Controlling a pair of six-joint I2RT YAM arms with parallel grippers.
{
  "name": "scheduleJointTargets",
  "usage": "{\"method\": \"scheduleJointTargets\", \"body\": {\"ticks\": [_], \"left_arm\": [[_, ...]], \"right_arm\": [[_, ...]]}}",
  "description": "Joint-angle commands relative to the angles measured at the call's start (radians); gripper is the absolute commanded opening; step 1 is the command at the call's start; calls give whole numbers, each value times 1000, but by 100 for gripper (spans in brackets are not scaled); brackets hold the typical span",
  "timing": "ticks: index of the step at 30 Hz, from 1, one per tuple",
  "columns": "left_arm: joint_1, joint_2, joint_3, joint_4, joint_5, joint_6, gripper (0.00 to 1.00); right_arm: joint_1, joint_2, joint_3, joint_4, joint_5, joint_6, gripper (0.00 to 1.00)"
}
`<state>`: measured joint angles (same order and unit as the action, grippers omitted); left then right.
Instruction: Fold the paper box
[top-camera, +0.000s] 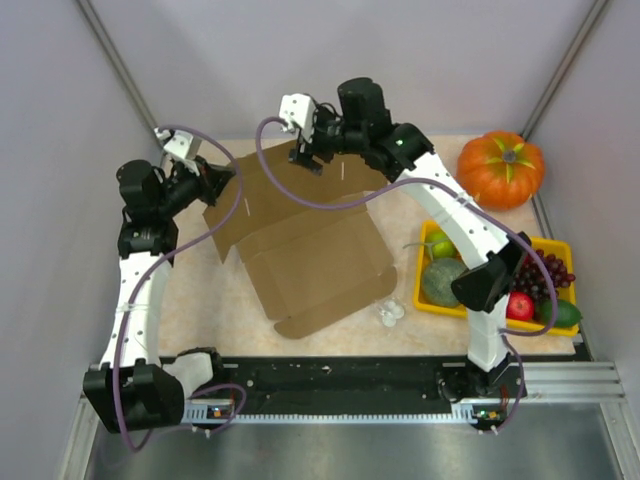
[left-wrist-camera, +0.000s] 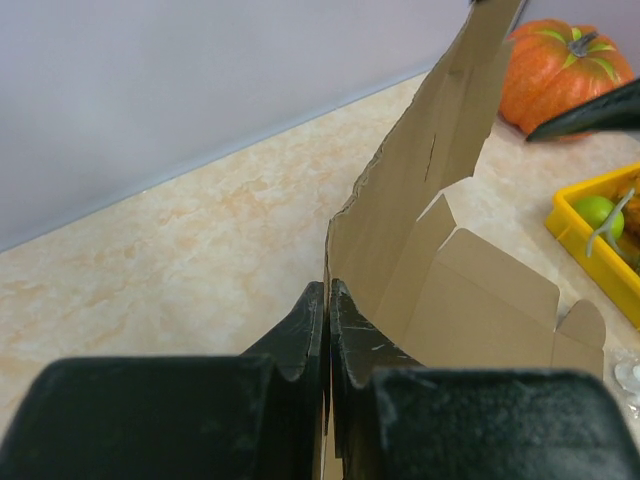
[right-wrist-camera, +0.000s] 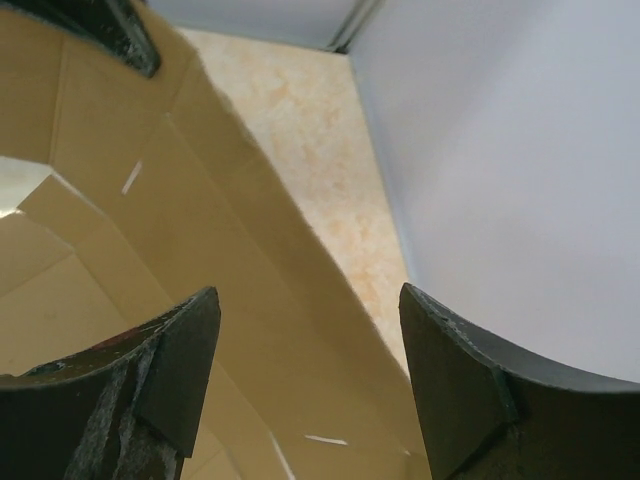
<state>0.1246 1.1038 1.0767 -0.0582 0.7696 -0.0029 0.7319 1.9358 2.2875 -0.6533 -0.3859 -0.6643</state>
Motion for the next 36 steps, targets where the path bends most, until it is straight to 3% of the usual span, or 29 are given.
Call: {"method": "scheduleJointTargets", "body": {"ticks": [1, 10, 16, 22, 25, 26, 29, 30, 31, 36], "left_arm": [[-11, -28, 46, 6, 10, 52, 3], [-46, -44, 52, -28, 2, 145, 3], [-56, -51, 46, -28, 2, 172, 3], [-56, -67, 34, -3, -85, 139, 5], [-54, -85, 23, 37, -254, 39, 7], [-54, -88, 23, 40, -295, 5, 9], [-54, -108, -15, 92, -397, -159, 33], [-54, -117, -29, 100, -420, -222, 59], [-54, -136, -43, 95, -493, -253, 73], [-52, -238, -90, -77, -688, -339, 80]], "right_arm": [[35, 38, 56, -32, -56, -66, 71], [47, 127, 84, -23, -62, -170, 67], [52, 147, 81, -6, -77, -198, 52], [60, 154, 38, 90, -50, -199, 29], [63, 134, -77, 333, 50, -163, 12], [63, 134, -97, 427, 94, -155, 0], [63, 179, -57, 442, 114, -146, 0], [61, 184, -31, 442, 114, -144, 0], [63, 192, -23, 446, 114, -147, 0], [44, 204, -10, 455, 151, -135, 0]]}}
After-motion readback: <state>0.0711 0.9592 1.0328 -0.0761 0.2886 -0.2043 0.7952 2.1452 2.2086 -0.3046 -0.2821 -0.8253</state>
